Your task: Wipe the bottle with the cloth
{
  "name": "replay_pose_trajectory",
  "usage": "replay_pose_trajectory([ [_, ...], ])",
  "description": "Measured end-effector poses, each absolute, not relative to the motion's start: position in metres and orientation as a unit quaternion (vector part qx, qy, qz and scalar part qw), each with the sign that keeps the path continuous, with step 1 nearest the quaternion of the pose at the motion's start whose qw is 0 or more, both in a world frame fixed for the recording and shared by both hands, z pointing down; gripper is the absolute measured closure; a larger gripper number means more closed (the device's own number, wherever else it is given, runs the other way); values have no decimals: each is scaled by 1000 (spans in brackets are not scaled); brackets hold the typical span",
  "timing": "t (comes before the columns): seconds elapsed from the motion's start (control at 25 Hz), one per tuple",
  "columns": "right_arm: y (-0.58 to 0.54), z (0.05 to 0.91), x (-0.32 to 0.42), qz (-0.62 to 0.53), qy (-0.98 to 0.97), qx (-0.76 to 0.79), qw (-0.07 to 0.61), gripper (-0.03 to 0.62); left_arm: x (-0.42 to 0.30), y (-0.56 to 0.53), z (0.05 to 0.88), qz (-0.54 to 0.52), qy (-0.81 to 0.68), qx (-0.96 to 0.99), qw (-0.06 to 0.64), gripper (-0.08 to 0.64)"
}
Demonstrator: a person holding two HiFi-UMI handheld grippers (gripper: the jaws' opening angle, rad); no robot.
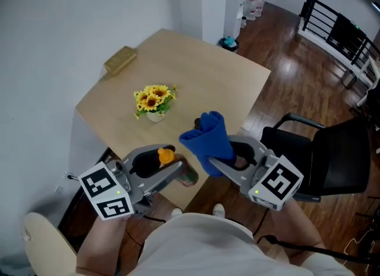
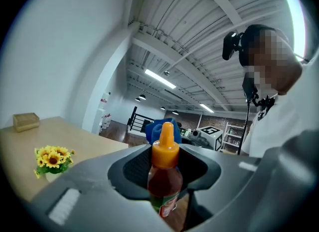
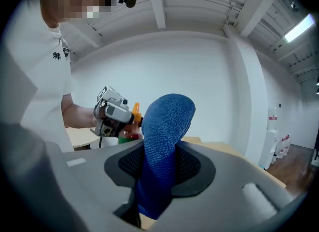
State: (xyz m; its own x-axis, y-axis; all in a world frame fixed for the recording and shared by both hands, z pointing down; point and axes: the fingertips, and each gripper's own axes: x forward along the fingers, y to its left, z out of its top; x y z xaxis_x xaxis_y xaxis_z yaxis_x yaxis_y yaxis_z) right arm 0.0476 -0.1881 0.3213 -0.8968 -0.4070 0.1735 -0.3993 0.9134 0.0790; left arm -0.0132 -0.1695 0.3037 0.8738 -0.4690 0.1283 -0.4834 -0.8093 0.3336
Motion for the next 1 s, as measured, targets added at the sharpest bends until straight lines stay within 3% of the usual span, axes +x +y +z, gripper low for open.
replay_pose_trajectory([
  [0.16,-185,333,26,-21,-977,183,110,449,-9,-166,298,9,-239,953,184,397],
  [0.56,-172,445,38,101,-962,187,170,449,-32,-182,276,-30,-270,944,185,397],
  [0.88,-155,320,28,-22,-979,192,60,449,-35,-188,289,-8,-286,942,176,397],
  [1.0,-146,318,17,-26,-979,186,76,449,-32,-187,290,-11,-281,943,180,397],
])
